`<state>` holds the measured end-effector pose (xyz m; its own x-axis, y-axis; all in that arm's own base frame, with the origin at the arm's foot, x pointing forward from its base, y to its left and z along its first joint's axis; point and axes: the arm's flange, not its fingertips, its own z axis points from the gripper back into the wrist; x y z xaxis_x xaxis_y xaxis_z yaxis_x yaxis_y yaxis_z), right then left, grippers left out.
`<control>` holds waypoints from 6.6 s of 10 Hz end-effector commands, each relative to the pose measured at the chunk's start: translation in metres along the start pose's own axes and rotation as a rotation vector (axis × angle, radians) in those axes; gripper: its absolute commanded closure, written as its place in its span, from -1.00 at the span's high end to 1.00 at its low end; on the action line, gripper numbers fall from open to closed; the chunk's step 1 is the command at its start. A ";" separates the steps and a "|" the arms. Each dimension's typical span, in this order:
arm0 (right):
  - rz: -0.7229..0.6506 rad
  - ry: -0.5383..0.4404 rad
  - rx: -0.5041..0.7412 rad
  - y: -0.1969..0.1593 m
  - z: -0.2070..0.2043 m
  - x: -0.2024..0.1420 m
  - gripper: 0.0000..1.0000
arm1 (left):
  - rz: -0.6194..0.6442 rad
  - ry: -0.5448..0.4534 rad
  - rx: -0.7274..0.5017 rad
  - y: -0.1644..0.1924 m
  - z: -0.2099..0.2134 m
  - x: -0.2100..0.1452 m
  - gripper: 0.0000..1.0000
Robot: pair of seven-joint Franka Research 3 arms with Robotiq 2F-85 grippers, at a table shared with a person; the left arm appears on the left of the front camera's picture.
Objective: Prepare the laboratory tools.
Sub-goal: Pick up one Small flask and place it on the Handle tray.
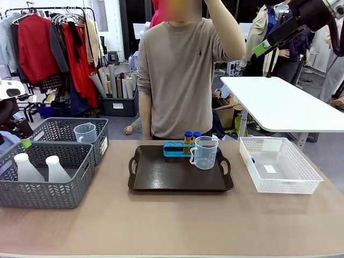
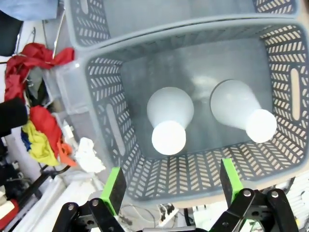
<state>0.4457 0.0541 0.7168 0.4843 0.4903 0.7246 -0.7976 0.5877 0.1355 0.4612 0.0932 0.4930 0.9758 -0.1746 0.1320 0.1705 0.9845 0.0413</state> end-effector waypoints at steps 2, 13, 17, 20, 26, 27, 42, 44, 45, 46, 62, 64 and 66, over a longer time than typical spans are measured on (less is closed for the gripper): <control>0.005 -0.011 0.007 0.001 0.000 0.002 1.00 | -0.010 -0.015 0.001 -0.004 0.008 0.002 1.00; 0.005 -0.011 0.007 0.001 0.000 0.002 1.00 | -0.028 0.023 -0.030 0.005 -0.061 0.001 1.00; 0.005 -0.011 0.007 0.001 0.000 0.002 1.00 | -0.034 0.039 -0.036 0.010 -0.069 0.003 0.01; 0.005 -0.011 0.007 0.001 0.000 0.002 1.00 | -0.042 0.035 -0.029 0.011 -0.071 0.003 -1.00; 0.005 -0.011 0.007 0.001 0.000 0.002 1.00 | -0.038 0.023 -0.029 0.009 -0.061 0.002 -1.00; 0.005 -0.011 0.007 0.001 0.000 0.002 1.00 | -0.033 0.032 -0.037 0.009 -0.045 -0.001 -1.00; 0.005 -0.011 0.007 0.001 0.000 0.002 1.00 | -0.516 -0.200 0.166 -0.103 0.334 -0.008 -1.00; 0.005 -0.011 0.007 0.001 0.000 0.002 1.00 | -0.485 -0.212 0.178 -0.111 0.332 -0.011 -1.00; 0.005 -0.011 0.007 0.001 0.000 0.002 1.00 | -0.485 -0.212 0.178 -0.111 0.332 -0.011 -1.00; 0.005 -0.011 0.007 0.001 0.000 0.002 1.00 | -0.485 -0.212 0.178 -0.111 0.332 -0.011 -1.00; 0.005 -0.011 0.007 0.001 0.000 0.002 1.00 | -0.809 -0.135 0.049 -0.230 0.361 0.058 -1.00; 0.005 -0.011 0.007 0.001 0.000 0.002 1.00 | -0.900 -0.079 -0.011 -0.241 0.335 0.096 -1.00; 0.005 -0.011 0.007 0.001 0.000 0.002 1.00 | -0.987 -0.021 -0.056 -0.255 0.299 0.137 -1.00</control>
<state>0.4455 0.0548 0.7170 0.4836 0.4913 0.7244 -0.7983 0.5870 0.1349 0.4912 -0.1795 0.7923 0.4414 -0.8921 0.0967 0.8849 0.4506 0.1181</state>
